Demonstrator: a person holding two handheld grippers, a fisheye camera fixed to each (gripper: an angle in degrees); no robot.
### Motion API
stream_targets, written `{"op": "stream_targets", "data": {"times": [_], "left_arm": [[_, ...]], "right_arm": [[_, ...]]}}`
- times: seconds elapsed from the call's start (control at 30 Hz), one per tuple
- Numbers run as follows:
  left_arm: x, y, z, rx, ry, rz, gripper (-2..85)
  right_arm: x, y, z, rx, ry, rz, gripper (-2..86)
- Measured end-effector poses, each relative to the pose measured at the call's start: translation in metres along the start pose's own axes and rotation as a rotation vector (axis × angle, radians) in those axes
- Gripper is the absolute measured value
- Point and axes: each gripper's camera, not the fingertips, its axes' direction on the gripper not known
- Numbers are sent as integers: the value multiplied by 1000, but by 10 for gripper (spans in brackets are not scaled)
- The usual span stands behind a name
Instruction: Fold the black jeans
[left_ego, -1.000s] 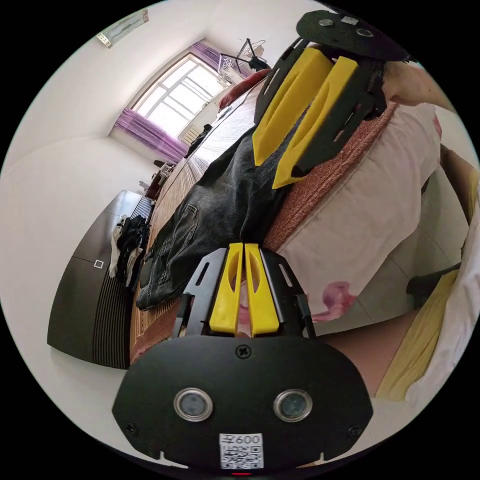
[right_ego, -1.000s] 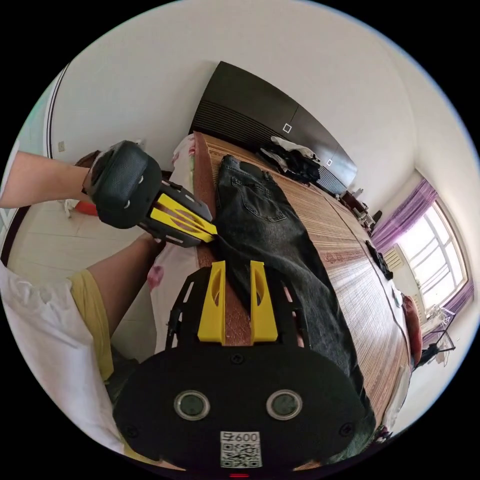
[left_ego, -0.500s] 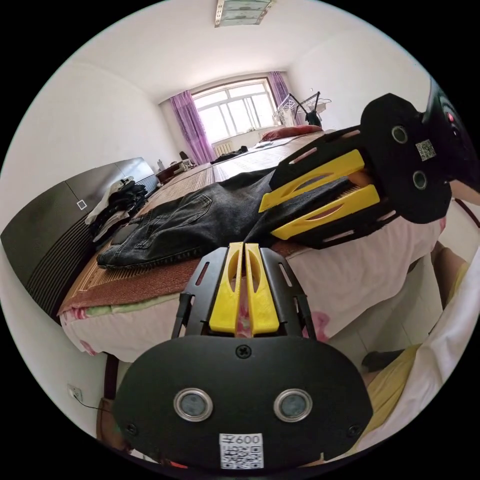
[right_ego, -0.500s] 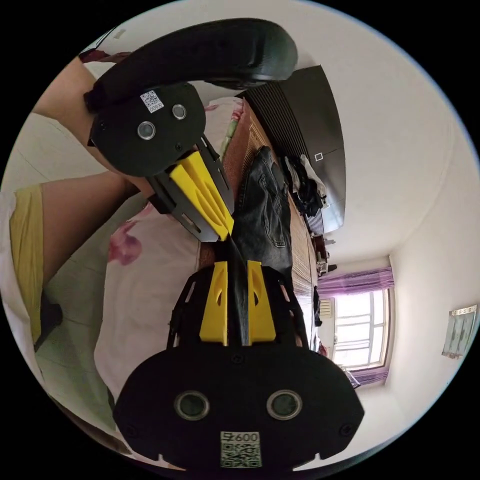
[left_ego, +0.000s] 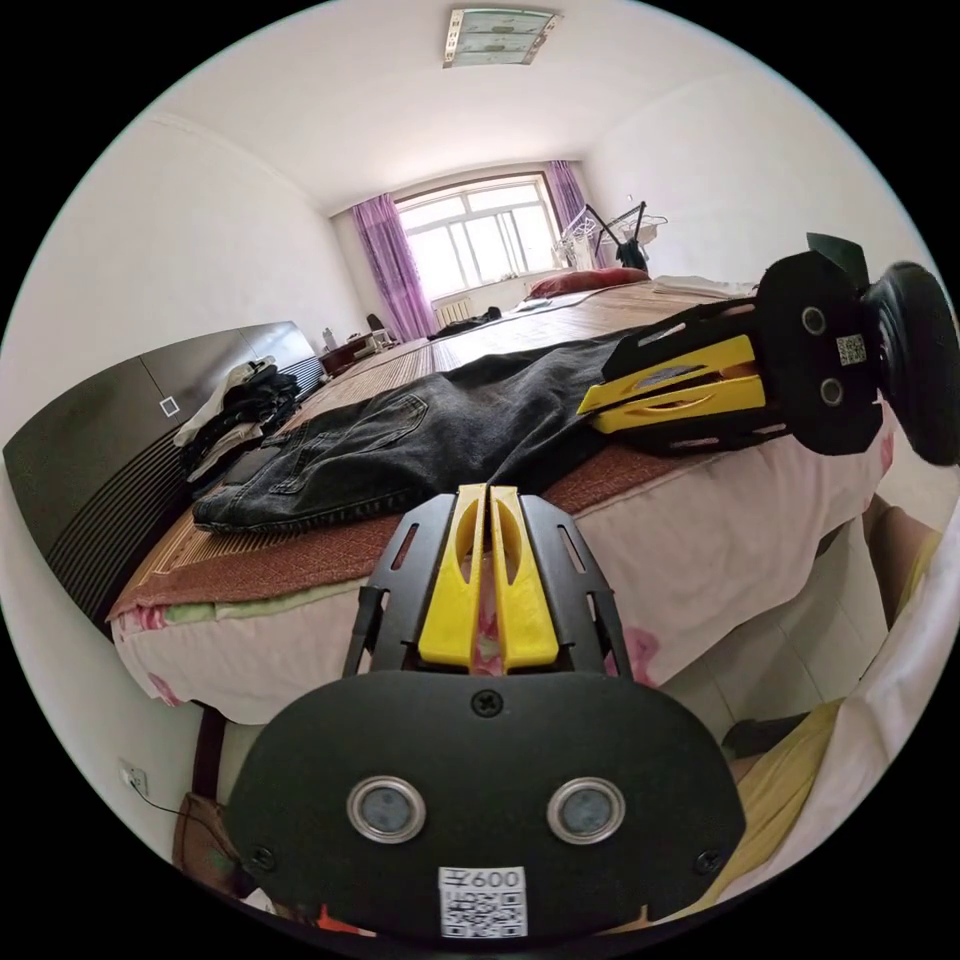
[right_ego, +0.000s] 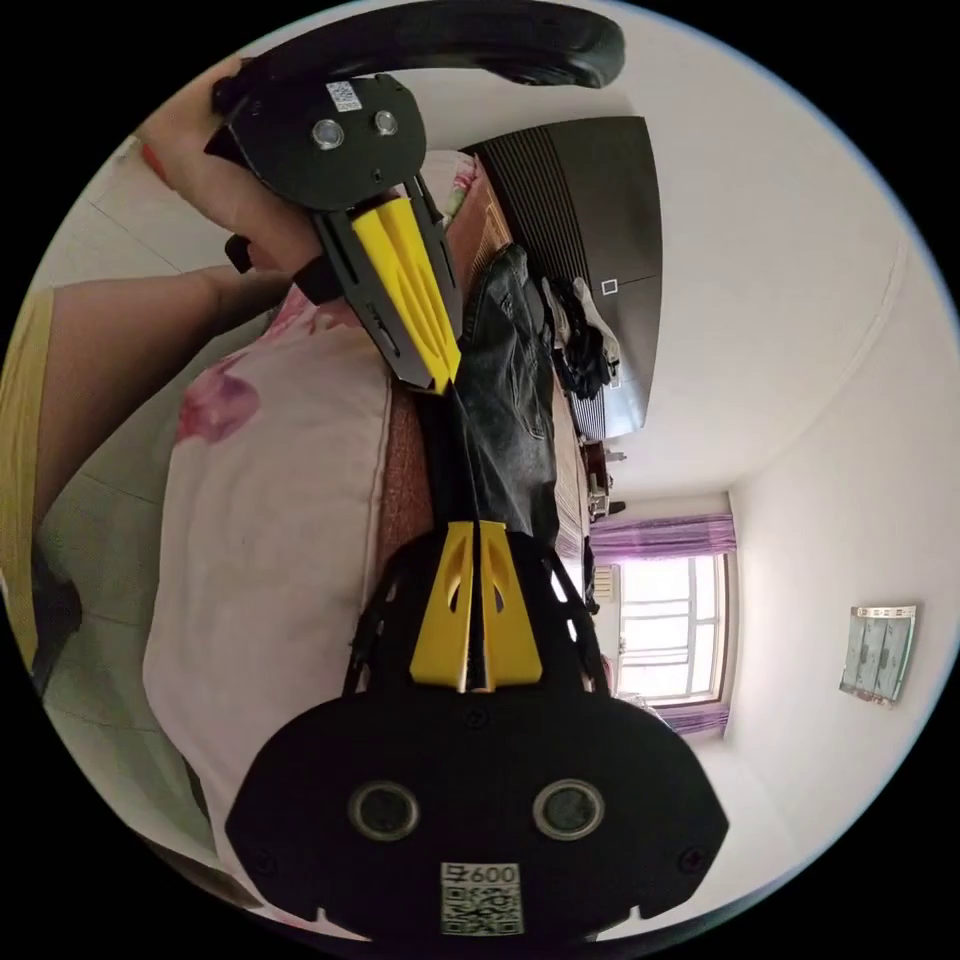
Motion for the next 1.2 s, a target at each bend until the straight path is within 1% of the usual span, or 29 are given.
{"op": "stream_targets", "data": {"times": [0.1, 0.2, 0.33, 0.5, 0.7, 0.8, 0.87, 0.93, 1.03, 1.13, 1.2], "left_arm": [[-3, 3, 2, 5, 4, -11, 3], [-3, 6, 4, 9, 2, -22, 3], [0, 8, 7, 8, -18, -24, 3], [4, 6, 10, -12, -35, -2, 3], [12, 7, 12, -19, -65, 20, 3], [12, 9, 12, -13, -58, 12, 3], [12, 11, 12, -7, -55, 2, 4], [12, 14, 13, -1, -56, -8, 4], [13, 15, 12, 0, -54, -24, 3], [14, 17, 12, -1, -53, -27, 4], [14, 18, 12, 1, -51, -31, 4]], "right_arm": [[-1, 17, 3, -22, -9, 16, -9], [-8, 33, 6, -85, 8, 25, -8], [-7, 46, 11, -86, -12, 61, -8], [-16, 46, 21, -109, 1, 16, -8], [-17, 64, 32, -85, -6, 92, -8], [-27, 82, 39, -136, 92, 49, -9], [-36, 106, 51, -218, 174, 9, -9], [-33, 126, 49, -197, 140, 62, -9], [-24, 156, 49, -234, 90, 148, -8], [-24, 184, 45, -234, 83, 172, -7], [-25, 200, 46, -269, 69, 167, -5]]}}
